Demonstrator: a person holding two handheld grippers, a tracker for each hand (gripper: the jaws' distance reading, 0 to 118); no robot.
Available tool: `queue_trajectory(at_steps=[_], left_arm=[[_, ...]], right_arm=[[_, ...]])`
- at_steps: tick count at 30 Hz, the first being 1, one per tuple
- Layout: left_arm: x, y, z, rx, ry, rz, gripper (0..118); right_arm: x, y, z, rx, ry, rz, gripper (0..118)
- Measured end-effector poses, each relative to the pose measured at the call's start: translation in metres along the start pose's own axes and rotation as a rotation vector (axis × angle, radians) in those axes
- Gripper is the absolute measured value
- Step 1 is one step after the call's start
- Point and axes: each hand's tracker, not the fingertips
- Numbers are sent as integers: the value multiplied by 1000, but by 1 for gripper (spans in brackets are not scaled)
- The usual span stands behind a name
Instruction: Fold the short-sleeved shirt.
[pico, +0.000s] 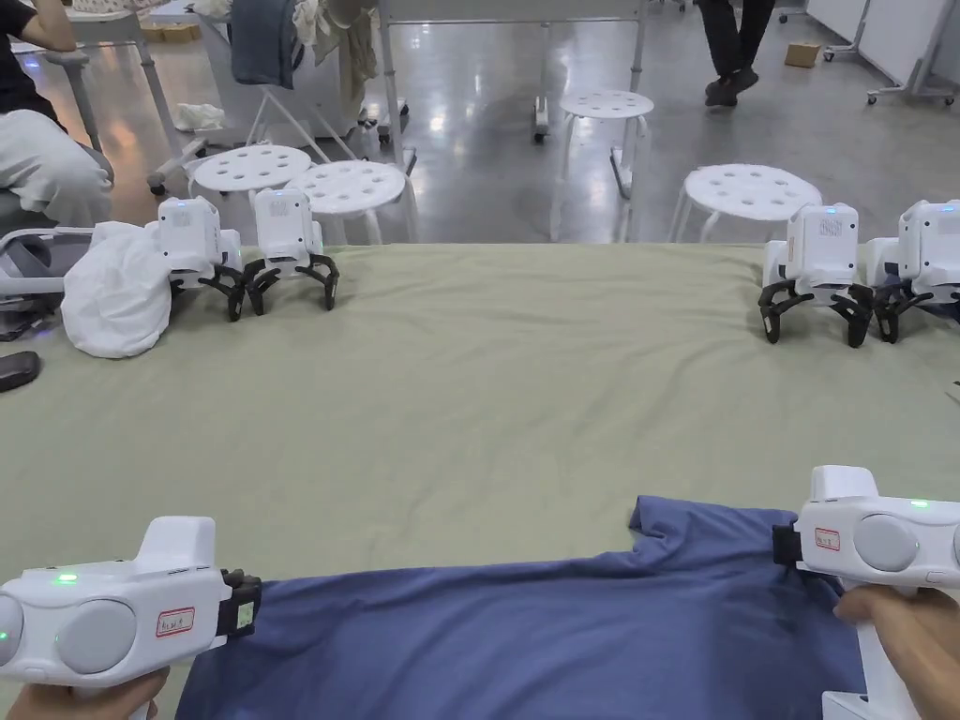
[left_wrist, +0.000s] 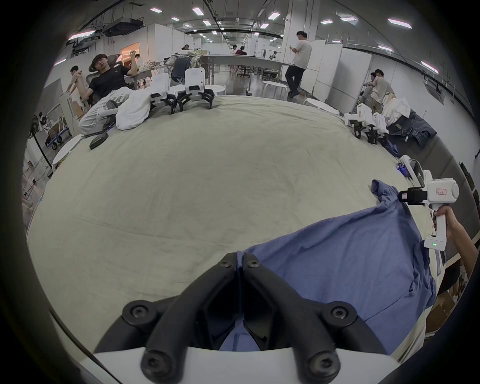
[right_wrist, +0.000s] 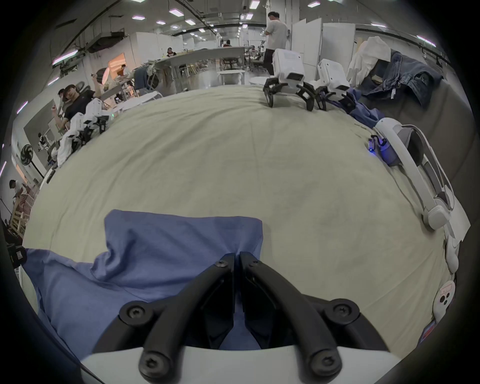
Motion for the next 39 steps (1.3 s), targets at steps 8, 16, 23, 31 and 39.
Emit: queue_trajectory(at_steps=[8, 16, 23, 31, 39], left_arm=[[-6, -6, 15, 17, 8, 38, 1], [-9, -11, 47, 52, 17, 70, 1], [-15, -29, 76, 64, 36, 66, 1], [-17, -64, 107, 61, 24, 63, 1], [-18, -116, 109, -9, 19, 64, 1]], right_arm=[[4, -10, 68, 131, 77, 44, 6], [14, -39, 169, 239, 178, 56, 6], [29, -80, 236, 292, 237, 30, 6], [40, -133, 274, 291, 262, 1, 6], [46, -188, 270, 221, 224, -37, 6]])
